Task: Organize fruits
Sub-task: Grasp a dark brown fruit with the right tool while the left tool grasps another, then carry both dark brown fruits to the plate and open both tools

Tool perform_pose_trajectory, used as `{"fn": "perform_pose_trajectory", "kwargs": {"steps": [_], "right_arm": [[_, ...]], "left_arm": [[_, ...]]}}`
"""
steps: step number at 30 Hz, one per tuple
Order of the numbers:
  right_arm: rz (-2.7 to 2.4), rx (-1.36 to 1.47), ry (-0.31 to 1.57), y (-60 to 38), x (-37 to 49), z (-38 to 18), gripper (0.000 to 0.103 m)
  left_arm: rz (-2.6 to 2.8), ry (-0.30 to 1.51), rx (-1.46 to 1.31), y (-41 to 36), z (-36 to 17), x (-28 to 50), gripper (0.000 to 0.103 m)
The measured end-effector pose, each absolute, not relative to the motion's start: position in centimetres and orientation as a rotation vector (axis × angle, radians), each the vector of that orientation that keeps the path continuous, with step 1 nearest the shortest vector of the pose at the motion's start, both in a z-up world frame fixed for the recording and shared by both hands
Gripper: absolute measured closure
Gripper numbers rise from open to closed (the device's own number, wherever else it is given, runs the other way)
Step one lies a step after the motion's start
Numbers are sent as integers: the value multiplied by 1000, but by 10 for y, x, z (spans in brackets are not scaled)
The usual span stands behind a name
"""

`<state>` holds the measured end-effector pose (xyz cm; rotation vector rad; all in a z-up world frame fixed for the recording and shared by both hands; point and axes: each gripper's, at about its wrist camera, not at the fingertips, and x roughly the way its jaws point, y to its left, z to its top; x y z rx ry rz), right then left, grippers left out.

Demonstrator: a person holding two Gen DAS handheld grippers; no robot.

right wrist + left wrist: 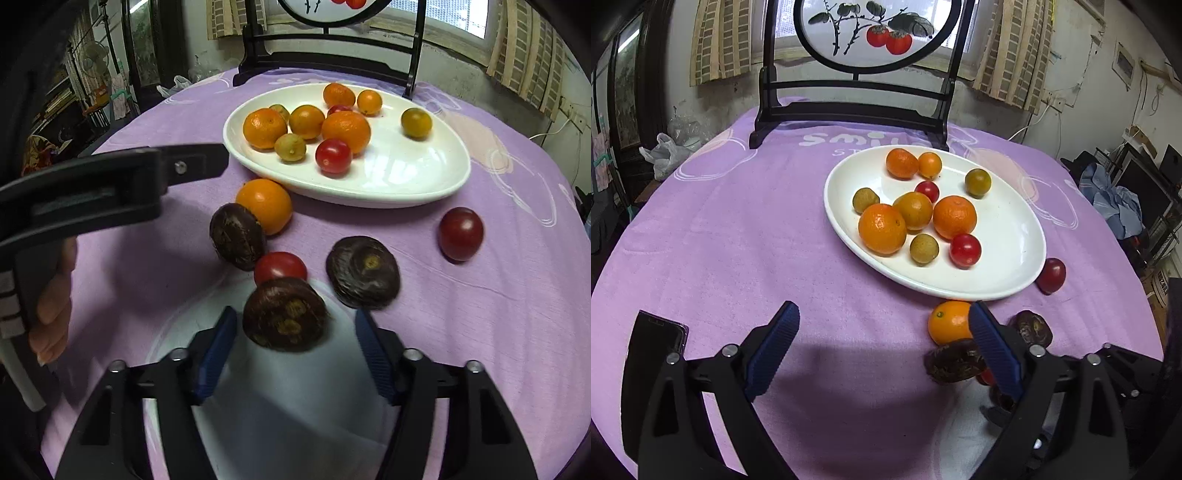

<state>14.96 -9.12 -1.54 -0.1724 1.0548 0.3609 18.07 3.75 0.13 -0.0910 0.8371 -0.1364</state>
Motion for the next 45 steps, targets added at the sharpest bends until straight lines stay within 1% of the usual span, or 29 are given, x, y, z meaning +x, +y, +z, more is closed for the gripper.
{"fn": "perform_pose_trajectory", "kwargs": {"steps": [1,4,6,10,20,26,29,31,33,37,40,45], "right_arm": [[351,-176,1053,-89,151,-17,43],[344,-185,1040,-86,151,-17,49],[369,-148,1027,-89,149,-16,60],[379,-100,1027,-97,145,-16,60],[343,10,993,-140,135,8,60],[331,25,1000,-148,137,9,60],[341,19,1007,-145,136,7,60],[354,23,1010,-143,135,7,60],[362,30,1010,-143,137,7,60],[359,29,1014,-142,136,5,60],[355,29,1017,-143,136,5,60],[352,36,991,-144,135,10,60]], "left_arm": [[-137,834,-91,38,2,180,12],[-129,841,-93,38,2,181,12],[-132,856,-120,40,0,182,12],[-146,876,-149,41,-3,181,12],[-211,919,-39,16,-14,177,10],[-240,989,-98,12,-32,184,11],[-254,987,-98,8,-37,186,24],[-278,983,-109,7,-37,185,35],[-342,986,-154,5,-36,184,62],[-333,972,-76,-6,-33,178,63],[-334,980,-76,-5,-28,175,63],[-316,912,-73,1,-6,166,63]]}}
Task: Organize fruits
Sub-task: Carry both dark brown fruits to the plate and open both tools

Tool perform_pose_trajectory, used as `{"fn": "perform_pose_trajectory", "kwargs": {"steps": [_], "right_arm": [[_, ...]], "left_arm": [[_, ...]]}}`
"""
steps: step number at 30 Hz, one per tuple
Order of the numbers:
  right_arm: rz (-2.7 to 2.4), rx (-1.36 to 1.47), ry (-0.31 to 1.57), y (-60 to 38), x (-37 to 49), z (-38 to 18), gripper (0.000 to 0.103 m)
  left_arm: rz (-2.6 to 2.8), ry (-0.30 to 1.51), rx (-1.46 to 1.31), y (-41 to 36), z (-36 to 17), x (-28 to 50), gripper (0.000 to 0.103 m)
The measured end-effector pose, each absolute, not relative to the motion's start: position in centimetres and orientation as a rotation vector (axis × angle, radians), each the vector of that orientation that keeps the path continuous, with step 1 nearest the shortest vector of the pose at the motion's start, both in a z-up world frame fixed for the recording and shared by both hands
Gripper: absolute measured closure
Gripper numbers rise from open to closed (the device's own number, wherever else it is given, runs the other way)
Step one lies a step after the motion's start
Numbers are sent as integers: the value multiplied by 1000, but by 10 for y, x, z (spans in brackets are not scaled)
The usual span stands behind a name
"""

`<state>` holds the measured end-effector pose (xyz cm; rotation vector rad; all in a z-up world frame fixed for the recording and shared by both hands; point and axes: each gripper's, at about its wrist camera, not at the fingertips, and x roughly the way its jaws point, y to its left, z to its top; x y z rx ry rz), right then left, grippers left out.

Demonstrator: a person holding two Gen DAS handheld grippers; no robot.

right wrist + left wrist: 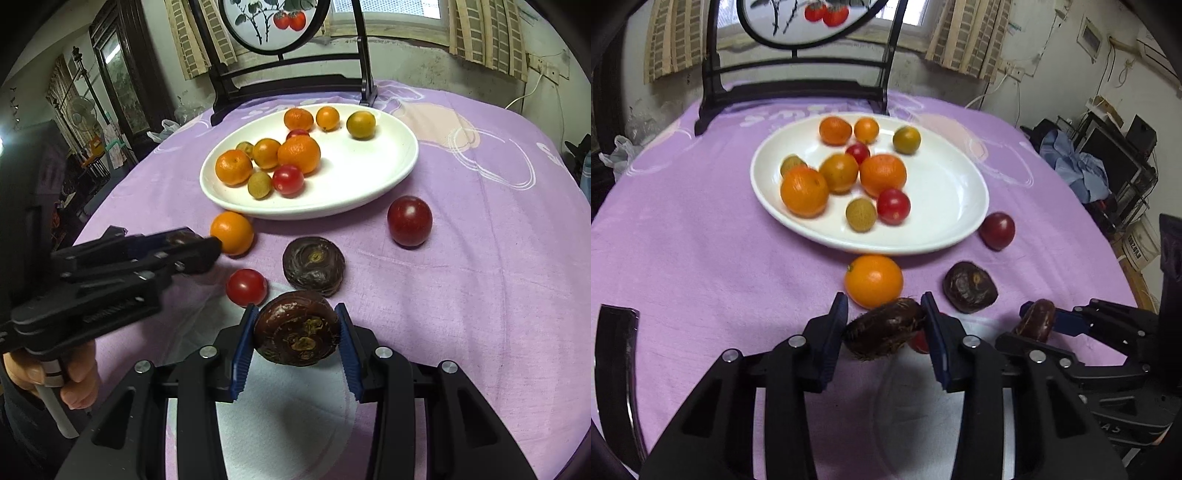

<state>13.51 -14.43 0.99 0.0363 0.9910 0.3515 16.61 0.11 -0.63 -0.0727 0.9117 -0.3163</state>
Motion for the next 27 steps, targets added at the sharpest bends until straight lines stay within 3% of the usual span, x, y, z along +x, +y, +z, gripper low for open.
{"fn": "perform_pose_trajectory", "kwargs": {"steps": [14,27], "right_arm": [[345,77,874,-148,134,41,60],[259,20,859,-140,217,42,60]], "left_arm": [[-290,866,-130,13,20,168,63],[-233,878,3,-9,35,235,63]]}}
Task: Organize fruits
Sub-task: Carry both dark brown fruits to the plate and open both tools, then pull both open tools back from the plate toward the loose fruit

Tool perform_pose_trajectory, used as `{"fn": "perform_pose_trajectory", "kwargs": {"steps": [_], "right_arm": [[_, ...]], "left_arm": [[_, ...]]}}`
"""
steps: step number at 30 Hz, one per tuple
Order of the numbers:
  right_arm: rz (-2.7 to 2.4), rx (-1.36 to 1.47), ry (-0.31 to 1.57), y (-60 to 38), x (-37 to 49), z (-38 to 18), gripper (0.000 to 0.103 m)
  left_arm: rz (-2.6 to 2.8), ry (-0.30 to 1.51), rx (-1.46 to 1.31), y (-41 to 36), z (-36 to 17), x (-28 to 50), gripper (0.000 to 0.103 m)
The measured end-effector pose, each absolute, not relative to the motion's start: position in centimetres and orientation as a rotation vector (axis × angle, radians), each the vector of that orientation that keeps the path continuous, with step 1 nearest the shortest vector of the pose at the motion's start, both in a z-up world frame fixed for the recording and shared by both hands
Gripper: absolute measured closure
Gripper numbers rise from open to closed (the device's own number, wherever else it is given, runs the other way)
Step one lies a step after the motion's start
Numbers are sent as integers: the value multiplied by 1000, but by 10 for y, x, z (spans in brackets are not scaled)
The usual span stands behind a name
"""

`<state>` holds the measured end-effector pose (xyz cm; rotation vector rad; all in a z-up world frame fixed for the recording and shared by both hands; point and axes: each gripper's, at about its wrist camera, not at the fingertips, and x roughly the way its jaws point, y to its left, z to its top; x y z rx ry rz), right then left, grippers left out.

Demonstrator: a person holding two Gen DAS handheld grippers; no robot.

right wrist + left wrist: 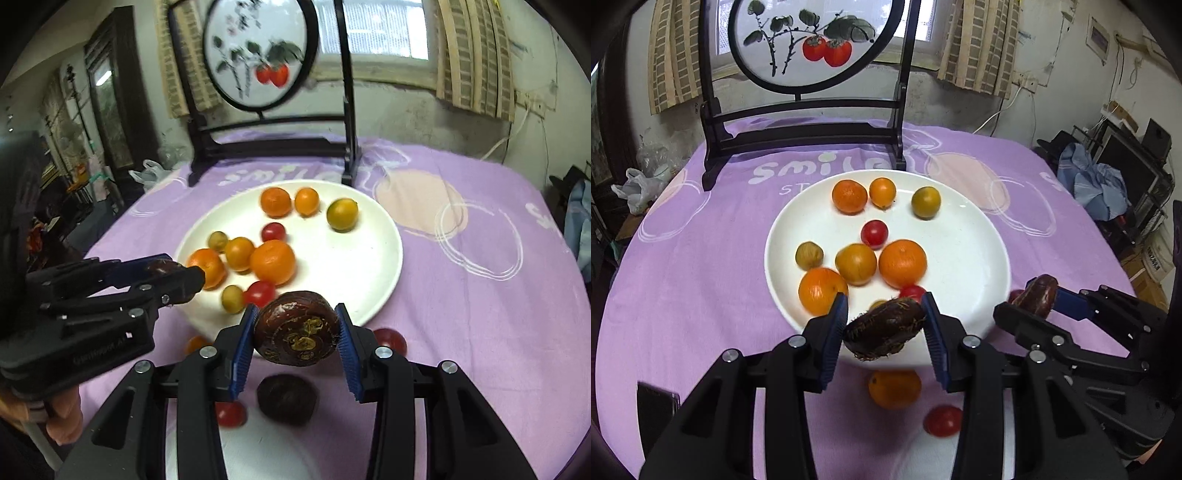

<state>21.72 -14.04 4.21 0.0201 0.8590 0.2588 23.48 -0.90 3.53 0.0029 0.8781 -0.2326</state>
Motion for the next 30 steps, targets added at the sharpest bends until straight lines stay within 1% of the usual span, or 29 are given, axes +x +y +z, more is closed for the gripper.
{"fn": "perform_pose_trajectory", "kwargs": {"steps": [11,14,15,16,18,20,22,24,30], "right_arm": [[209,6,919,-137,250,11,60],[212,16,930,-137,256,8,51],[208,22,929,-138,256,8,51],[204,27,929,-139,256,9,51],[213,50,927,-143,252,10,51],[238,82,917,-149,243,13,51],[261,109,912,-153,232,17,48],[281,138,912,-159,220,20,47],[298,143,895,-167,189,28,47]], "left_arm": [[-154,938,-10,-8,7,282,63],[-150,929,-5,-10,7,284,62],[-153,933,-20,-9,7,284,62],[-155,932,-35,-7,7,284,61],[-163,923,-63,-4,11,281,44],[-184,892,-68,-1,18,274,40],[-207,871,-65,0,26,265,37],[-206,850,-75,4,33,254,29],[-203,850,-122,13,33,222,28]]}}
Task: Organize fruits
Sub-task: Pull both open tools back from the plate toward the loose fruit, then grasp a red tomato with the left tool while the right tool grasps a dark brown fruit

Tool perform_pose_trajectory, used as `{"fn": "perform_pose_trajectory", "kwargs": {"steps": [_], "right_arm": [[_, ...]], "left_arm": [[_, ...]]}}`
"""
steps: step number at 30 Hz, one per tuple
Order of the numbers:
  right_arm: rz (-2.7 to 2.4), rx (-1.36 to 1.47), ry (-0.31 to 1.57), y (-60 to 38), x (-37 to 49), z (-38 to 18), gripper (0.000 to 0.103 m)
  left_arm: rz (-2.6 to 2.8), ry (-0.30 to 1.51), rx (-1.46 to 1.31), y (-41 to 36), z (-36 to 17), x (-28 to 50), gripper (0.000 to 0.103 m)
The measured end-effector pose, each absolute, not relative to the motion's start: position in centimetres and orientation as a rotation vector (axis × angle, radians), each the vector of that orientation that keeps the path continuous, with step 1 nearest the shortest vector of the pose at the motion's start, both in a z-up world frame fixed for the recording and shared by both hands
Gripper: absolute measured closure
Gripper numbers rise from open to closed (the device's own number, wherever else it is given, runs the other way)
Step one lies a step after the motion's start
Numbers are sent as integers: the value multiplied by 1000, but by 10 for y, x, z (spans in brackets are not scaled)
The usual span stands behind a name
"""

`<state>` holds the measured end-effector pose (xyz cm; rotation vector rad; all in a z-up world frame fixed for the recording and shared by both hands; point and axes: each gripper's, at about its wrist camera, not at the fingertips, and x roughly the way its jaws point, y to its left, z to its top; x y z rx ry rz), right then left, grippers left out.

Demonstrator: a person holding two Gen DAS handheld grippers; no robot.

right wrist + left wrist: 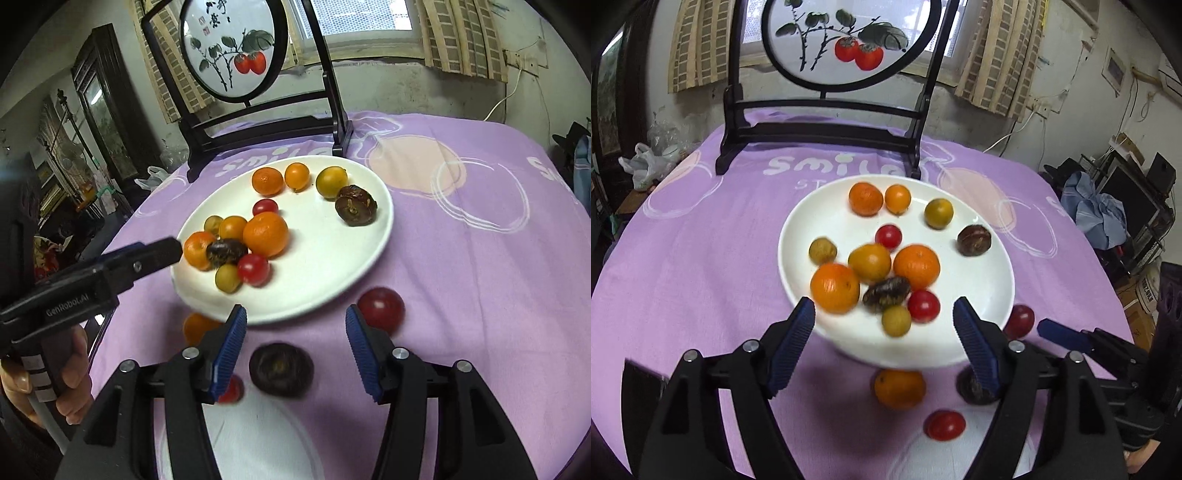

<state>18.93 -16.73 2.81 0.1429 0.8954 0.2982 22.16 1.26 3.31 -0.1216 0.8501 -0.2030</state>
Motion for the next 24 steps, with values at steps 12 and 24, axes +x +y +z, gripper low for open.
{"fn": "perform_pose_trajectory", "kwargs": {"steps": [12,24], "right_arm": [[261,-25,992,-162,153,-2,46],[262,-121,1023,-128,178,-24,46]], "left_arm": [[-161,845,-25,16,4,176,28],[-184,888,-80,32,-4,180,28]]}}
